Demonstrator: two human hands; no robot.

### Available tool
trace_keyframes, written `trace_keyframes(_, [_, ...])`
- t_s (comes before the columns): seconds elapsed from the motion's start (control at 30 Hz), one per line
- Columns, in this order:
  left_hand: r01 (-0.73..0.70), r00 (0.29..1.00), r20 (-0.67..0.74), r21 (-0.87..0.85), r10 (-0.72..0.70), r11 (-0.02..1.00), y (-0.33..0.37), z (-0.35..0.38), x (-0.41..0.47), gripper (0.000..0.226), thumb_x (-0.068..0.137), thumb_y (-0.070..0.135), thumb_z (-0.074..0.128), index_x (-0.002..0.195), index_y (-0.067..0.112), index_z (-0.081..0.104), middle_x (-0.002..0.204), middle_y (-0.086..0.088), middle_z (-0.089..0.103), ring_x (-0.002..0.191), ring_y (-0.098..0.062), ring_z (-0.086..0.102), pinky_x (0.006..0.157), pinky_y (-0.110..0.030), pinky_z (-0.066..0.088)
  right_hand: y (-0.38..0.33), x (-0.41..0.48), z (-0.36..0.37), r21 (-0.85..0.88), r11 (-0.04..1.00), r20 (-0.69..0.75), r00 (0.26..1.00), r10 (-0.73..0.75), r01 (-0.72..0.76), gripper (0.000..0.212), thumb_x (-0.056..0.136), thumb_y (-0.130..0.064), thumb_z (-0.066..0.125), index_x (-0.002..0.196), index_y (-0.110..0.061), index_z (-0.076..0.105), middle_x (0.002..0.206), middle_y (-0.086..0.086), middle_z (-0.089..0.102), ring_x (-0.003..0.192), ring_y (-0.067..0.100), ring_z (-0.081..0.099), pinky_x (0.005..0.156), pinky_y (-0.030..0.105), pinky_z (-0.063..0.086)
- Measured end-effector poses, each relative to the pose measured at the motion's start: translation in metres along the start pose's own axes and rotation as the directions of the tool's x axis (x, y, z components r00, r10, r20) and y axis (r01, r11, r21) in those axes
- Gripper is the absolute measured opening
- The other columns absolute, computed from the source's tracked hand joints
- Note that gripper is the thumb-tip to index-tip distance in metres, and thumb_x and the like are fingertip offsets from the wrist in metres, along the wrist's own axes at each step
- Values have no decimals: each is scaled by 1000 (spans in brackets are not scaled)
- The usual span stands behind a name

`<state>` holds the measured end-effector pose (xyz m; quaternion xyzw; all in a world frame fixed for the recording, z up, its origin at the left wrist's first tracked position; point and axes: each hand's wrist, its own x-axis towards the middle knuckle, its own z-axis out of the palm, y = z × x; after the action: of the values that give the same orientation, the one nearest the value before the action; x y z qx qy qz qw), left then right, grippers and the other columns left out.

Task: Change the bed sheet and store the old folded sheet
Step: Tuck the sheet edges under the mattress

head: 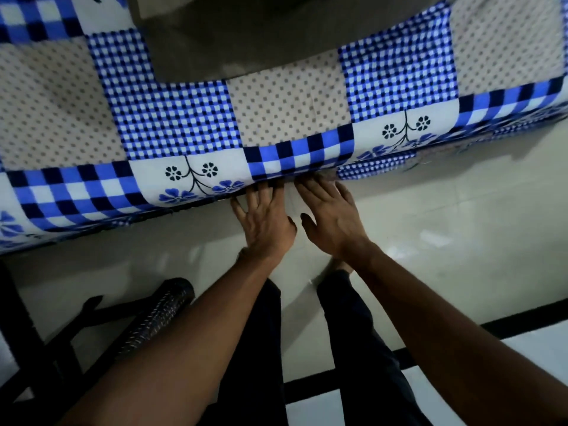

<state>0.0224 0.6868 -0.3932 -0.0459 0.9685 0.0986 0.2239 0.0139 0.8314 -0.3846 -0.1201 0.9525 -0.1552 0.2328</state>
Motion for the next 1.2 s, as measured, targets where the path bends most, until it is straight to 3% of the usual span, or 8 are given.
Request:
trace_keyframes(0.1, [143, 990, 9, -144, -143, 979, 23, -2, -1, 84, 74, 23, 72, 150, 32, 37, 159, -3, 25, 146, -30, 18, 118, -65, 14, 12, 12, -1, -47, 999, 74, 997, 24, -21, 77, 94, -39, 56, 159, -30, 15, 167, -7, 15, 155, 19, 5, 122, 60, 6])
trace_keyframes(0.2, [160, 982, -64, -217, -178, 963, 31, -6, -7, 74, 74, 21, 65, 145, 26, 47, 153, -7, 38, 142, -31, 30, 117, -61, 21, 14, 23, -6, -100, 995, 52, 999, 10, -4, 68, 92, -41, 57, 154, -31, 29, 161, -6, 33, 151, 23, 19, 119, 64, 7])
trace_keyframes(0.43, [-155, 981, -119, -19, 152, 988, 34, 6, -7, 85, 67, 17, 71, 148, 8, 44, 152, -8, 45, 142, -29, 35, 118, -51, 25, 34, 32, -31, 11, 997, 105, 992, -73, 73, 63, 88, -34, 59, 148, -31, 42, 152, -5, 47, 143, 24, 36, 116, 58, 17])
trace_keyframes(0.57, [10, 999, -36, 13, -9, 1000, 57, 0, 11, 78, 72, 32, 77, 143, 20, 48, 146, -1, 48, 135, -31, 37, 112, -52, 30, 57, 7, -24, 52, 990, -58, 990, -128, 131, 66, 84, -29, 62, 147, -24, 45, 151, -4, 49, 139, 24, 40, 117, 54, 29])
trace_keyframes(0.73, [177, 984, 7, -75, -177, 981, 80, -5, 11, 59, 81, 35, 68, 136, 19, 54, 145, -1, 50, 141, -31, 32, 116, -59, 23, 68, 20, -23, -40, 999, 85, 996, -28, 32, 72, 92, -39, 56, 156, -31, 25, 163, -7, 28, 152, 20, 14, 120, 63, 5])
trace_keyframes(0.83, [50, 990, -127, -60, -57, 997, 80, -1, -7, 63, 79, 27, 62, 140, 12, 53, 142, -7, 53, 138, -31, 40, 117, -56, 26, 67, 31, -31, -40, 999, 140, 990, -25, 30, 80, 86, -36, 61, 156, -33, 22, 161, -4, 31, 152, 23, 15, 119, 64, 2])
trace_keyframes(1.0, [-92, 995, -21, 63, 94, 994, 80, 9, 0, 80, 69, 20, 76, 143, 8, 48, 146, -11, 47, 135, -36, 40, 116, -55, 31, 78, 23, -44, 104, 991, 111, 989, -94, 82, 71, 86, -28, 60, 153, -29, 35, 157, 0, 40, 147, 27, 27, 122, 59, 7])
trace_keyframes(1.2, [155, 981, 113, 34, -158, 987, 120, -11, 20, 53, 85, 39, 66, 133, 20, 54, 143, -4, 48, 133, -32, 36, 111, -53, 28, 101, 5, -31, 0, 1000, 78, 997, -19, 19, 80, 87, -33, 62, 157, -30, 23, 164, -6, 25, 153, 21, 13, 123, 56, 3])
